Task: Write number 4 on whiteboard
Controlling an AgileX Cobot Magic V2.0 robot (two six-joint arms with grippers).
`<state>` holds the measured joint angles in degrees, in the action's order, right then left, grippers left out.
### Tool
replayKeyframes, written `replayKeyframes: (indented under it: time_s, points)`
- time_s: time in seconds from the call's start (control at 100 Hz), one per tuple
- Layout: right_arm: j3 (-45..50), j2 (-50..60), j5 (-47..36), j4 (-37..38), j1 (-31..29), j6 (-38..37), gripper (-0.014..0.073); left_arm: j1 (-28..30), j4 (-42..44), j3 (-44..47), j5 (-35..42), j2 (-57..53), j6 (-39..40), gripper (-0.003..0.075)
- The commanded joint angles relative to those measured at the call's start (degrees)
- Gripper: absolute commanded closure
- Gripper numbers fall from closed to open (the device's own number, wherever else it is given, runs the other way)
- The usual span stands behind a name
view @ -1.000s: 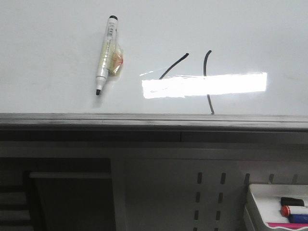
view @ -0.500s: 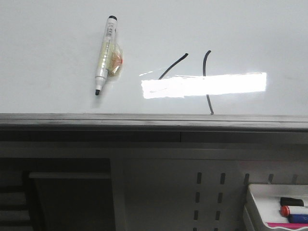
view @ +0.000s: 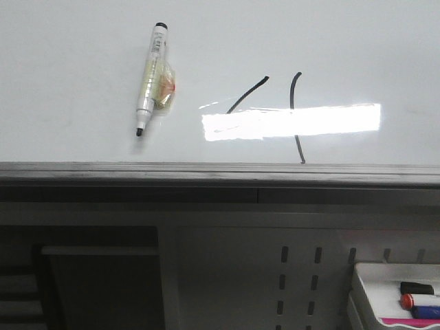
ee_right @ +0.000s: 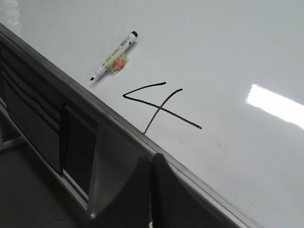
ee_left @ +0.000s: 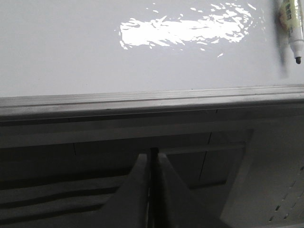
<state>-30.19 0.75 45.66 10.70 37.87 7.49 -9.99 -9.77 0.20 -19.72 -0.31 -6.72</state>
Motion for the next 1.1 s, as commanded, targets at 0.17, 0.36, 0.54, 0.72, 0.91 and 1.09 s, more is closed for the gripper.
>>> replayKeyframes:
  time_s: [0.17, 0.36, 0.54, 0.72, 0.91, 1.09]
  points:
    - [-1.1, -0.5, -4.0, 0.7, -0.3, 0.0, 0.0659, 0.2, -0.1, 2.0, 2.2, -1.4, 0.7, 0.0741]
    - [-1.1, -0.5, -4.0, 0.7, -0.3, 0.0, 0.0659, 0.2, -0.1, 2.0, 2.2, -1.4, 0.7, 0.0741]
    - [-1.1, -0.5, -4.0, 0.7, -0.3, 0.0, 0.0659, 0.2, -0.1, 2.0, 2.2, -1.4, 0.7, 0.0741]
    - [-1.0, -0.4, -3.9, 0.9, -0.4, 0.0, 0.0659, 0.2, -0.1, 2.0, 2.2, -1.4, 0.7, 0.0741]
    - [5.7, -0.4, -11.6, 7.7, -9.2, -2.8, 0.0659, 0.2, -0.1, 2.0, 2.2, -1.4, 0.7, 0.0741]
    - [18.5, -0.4, -29.2, -3.1, -23.0, -5.0, 0.0659, 0.2, -0.1, 2.0, 2.2, -1.4, 0.7, 0.0741]
